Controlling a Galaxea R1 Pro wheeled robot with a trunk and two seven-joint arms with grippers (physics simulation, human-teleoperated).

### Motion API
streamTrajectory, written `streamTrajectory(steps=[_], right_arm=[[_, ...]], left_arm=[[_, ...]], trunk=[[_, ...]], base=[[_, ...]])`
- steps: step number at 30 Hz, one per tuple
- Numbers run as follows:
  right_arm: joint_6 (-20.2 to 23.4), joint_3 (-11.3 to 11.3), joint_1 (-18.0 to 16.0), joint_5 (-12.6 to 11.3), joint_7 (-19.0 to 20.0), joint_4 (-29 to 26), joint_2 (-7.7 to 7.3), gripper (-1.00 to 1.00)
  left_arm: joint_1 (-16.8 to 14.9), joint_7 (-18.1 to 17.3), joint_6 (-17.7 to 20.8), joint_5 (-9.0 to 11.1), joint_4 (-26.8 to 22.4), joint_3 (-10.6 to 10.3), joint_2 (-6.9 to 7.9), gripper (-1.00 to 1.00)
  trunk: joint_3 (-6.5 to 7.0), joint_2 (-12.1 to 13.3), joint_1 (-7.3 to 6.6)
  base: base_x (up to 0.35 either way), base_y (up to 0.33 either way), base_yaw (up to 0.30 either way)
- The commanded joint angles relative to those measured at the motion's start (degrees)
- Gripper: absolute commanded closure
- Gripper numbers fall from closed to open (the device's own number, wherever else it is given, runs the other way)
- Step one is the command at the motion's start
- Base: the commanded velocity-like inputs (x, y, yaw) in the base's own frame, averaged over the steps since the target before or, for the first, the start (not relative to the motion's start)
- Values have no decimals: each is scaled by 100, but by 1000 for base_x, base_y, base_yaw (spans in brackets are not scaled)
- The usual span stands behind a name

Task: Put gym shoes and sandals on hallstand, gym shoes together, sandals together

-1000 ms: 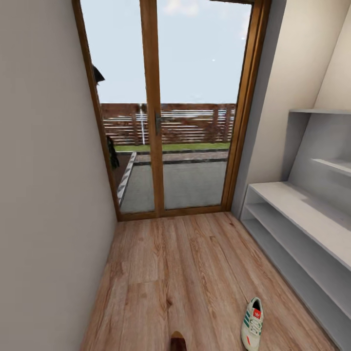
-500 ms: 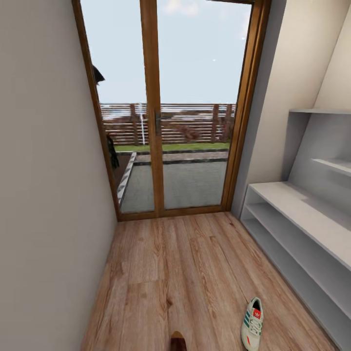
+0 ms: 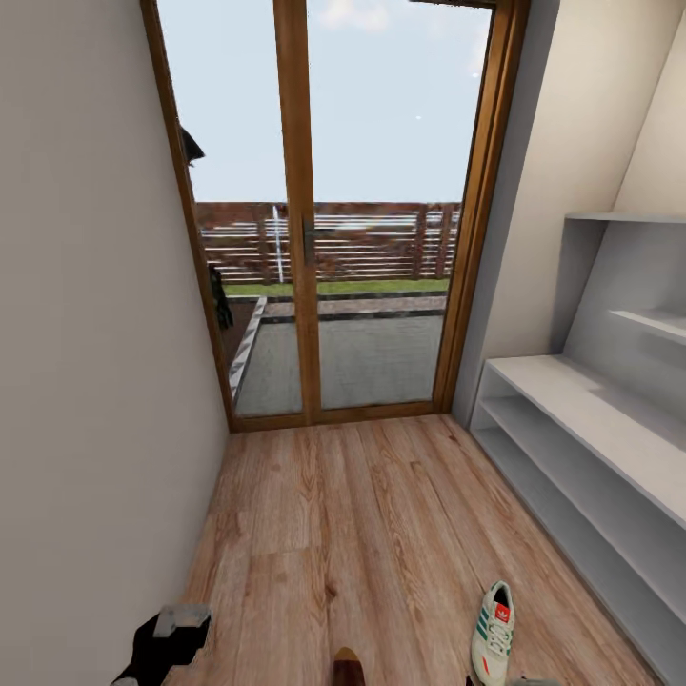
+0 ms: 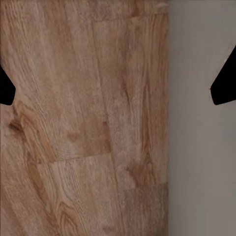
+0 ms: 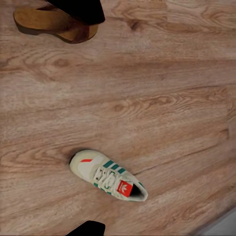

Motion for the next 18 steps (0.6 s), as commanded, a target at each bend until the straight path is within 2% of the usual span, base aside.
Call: streamTrajectory(steps=[1, 4, 8, 18], right_arm=[[-16, -3, -5, -12, 5, -38, -2, -100], [-12, -3, -17, -9, 3, -145, -10, -100], [-1, -3, -96, -8, 2, -307, -42, -100], [114, -3, -636, -11, 15, -656, -74, -100]], left_arm=[[-74, -12, 96, -10, -1, 10, 22, -100], [-253, -26, 379, -10, -14, 8, 56, -100], [-471, -34, 612, 3, -44, 7, 29, -100], [-996, -54, 776, 23, -112, 7, -164, -100]], trunk=[[-6, -3, 0], [-6, -3, 0], [-6, -3, 0], [-6, -3, 0]], base=[[0, 0, 0], [0, 0, 0], [0, 0, 0], [0, 0, 0]])
